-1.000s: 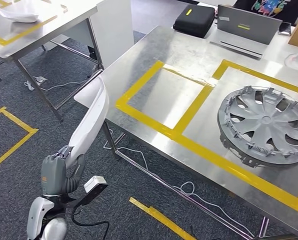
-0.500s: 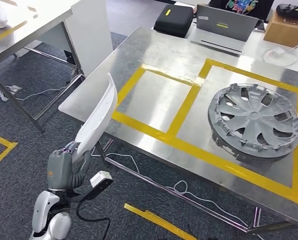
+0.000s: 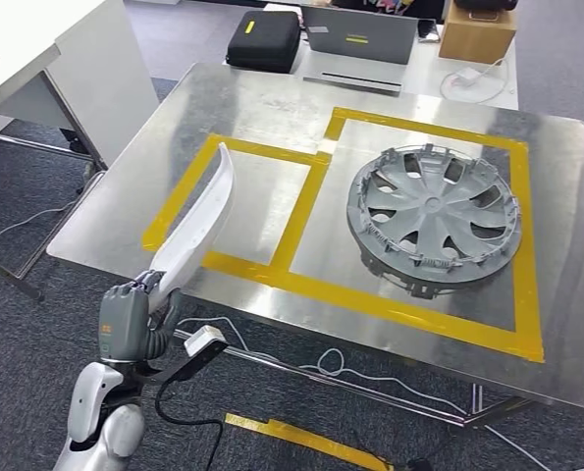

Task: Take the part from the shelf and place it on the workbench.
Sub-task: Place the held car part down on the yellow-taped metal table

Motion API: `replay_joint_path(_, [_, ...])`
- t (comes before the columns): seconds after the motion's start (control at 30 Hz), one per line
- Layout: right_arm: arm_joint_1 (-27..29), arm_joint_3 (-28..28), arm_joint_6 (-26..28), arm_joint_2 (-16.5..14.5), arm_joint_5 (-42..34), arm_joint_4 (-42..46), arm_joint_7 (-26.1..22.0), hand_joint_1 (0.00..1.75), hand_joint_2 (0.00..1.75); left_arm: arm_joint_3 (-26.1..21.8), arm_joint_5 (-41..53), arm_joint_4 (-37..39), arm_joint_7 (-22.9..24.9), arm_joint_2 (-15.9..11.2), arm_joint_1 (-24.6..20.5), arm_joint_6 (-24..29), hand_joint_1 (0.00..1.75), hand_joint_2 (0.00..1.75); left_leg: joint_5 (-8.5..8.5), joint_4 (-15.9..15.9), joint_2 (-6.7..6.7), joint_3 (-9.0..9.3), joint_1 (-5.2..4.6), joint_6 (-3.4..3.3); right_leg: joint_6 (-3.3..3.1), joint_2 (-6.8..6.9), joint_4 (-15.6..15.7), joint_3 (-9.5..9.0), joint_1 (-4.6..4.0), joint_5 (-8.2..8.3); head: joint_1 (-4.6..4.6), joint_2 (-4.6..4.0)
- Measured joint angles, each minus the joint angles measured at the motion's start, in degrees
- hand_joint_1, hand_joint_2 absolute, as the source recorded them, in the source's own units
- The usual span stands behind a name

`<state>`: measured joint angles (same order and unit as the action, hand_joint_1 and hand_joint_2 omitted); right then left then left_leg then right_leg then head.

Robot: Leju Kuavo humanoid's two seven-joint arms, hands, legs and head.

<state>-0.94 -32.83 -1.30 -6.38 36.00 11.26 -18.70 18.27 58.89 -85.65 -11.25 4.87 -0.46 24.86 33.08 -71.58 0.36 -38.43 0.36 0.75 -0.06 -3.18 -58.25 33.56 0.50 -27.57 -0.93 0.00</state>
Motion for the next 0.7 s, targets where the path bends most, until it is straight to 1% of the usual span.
replay_joint_path(0.03, [0.03, 0.00, -0.05, 0.00, 0.08, 0.00, 0.01, 0.00, 0.00, 0.00, 0.16, 0.37, 0.39, 0.07, -0.56, -0.13, 1.75, 1.75, -2.53, 3.66, -0.20, 1.45, 0.08, -0.09, 0.05, -0.46, 0.00, -0.12, 0.01, -0.05, 0.02, 0.00])
replay_joint_path(0.07, [0.04, 0.00, -0.13, 0.00, 0.16, 0.00, -0.05, 0.00, 0.00, 0.01, 0.45, 0.85, 0.85, 0.18, -1.34, -0.25, 1.75, 1.75, -4.37, 7.27, -0.55, 2.89, 0.11, -0.19, 0.20, -0.81, -0.07, -0.15, -0.06, -0.11, 0.02, 0.00])
replay_joint_path(0.1, [0.01, 0.00, -0.26, 0.00, 0.32, 0.00, -0.16, 0.00, 0.00, 0.01, 0.91, 1.56, 1.49, 0.38, -2.29, -0.39, 1.75, 1.75, -5.36, 10.14, -0.85, 4.01, 0.12, -0.35, 0.42, -1.04, -0.14, -0.02, -0.13, -0.14, 0.02, 0.00])
replay_joint_path(0.13, [-0.04, 0.01, -0.44, 0.00, 0.53, 0.00, -0.32, 0.00, 0.00, 0.02, 1.47, 2.32, 2.15, 0.62, -3.26, -0.46, 1.75, 1.75, -5.69, 11.90, -1.12, 4.58, 0.14, -0.49, 0.61, -1.21, -0.24, 0.18, -0.22, -0.16, -0.03, 0.00])
replay_joint_path(0.17, [-0.10, 0.01, -0.60, -0.01, 0.74, 0.00, -0.46, 0.00, 0.00, 0.00, 2.11, 3.26, 2.84, 0.90, -4.24, -0.52, 1.75, 1.75, -5.51, 12.56, -1.29, 4.72, 0.11, -0.59, 0.56, -1.26, -0.30, 0.38, -0.29, -0.13, -0.07, 0.00])
replay_joint_path(0.27, [-0.20, 0.03, -0.95, -0.02, 1.30, 0.00, -0.65, 0.00, 0.00, -0.21, 4.15, 6.70, 4.68, 1.74, -7.09, -0.50, 1.75, 1.75, -5.65, 12.97, -1.51, 4.72, -0.01, -0.76, 0.07, -0.96, -0.04, 0.34, -0.21, 0.01, -0.17, 0.00])
replay_joint_path(0.37, [-0.51, 0.05, -1.10, -0.11, 1.60, 0.00, -0.65, 0.00, 0.00, -0.36, 5.30, 9.65, 5.37, 2.34, -9.34, -0.45, 1.75, 1.75, -5.72, 12.97, -1.61, 4.71, -0.18, -1.02, 0.41, -0.83, 0.33, 0.14, -0.07, 0.22, -0.17, 0.00])
replay_joint_path(0.5, [-0.61, 0.07, -1.15, -0.26, 1.74, 0.00, -0.65, 0.00, 0.00, -0.43, 5.50, 12.01, 5.44, 2.79, -10.78, -0.36, 1.75, 1.75, -5.76, 12.96, -1.60, 4.69, -0.39, -1.38, 0.94, -0.82, 0.55, 0.10, 0.12, 0.37, -0.16, 0.00])
replay_joint_path(0.63, [-0.62, 0.05, -0.27, -0.76, 1.83, -0.01, -0.44, 0.00, 0.00, -0.46, 6.87, 13.34, 6.05, 2.91, -11.38, -0.43, 1.75, 1.75, -5.75, 12.96, -1.60, 4.69, -0.41, -1.43, 1.47, -0.82, 0.61, 0.12, 0.17, 0.40, -0.15, 0.00])
replay_joint_path(0.7, [-0.63, 0.05, 0.49, -1.28, 2.19, -0.03, 0.12, 0.00, 0.00, -0.42, 8.68, 14.39, 6.97, 2.93, -12.05, -0.80, 1.75, 1.75, -5.76, 12.96, -1.60, 4.70, -0.41, -1.45, 1.52, -0.79, 0.61, 0.15, 0.17, 0.41, -0.14, 0.00])
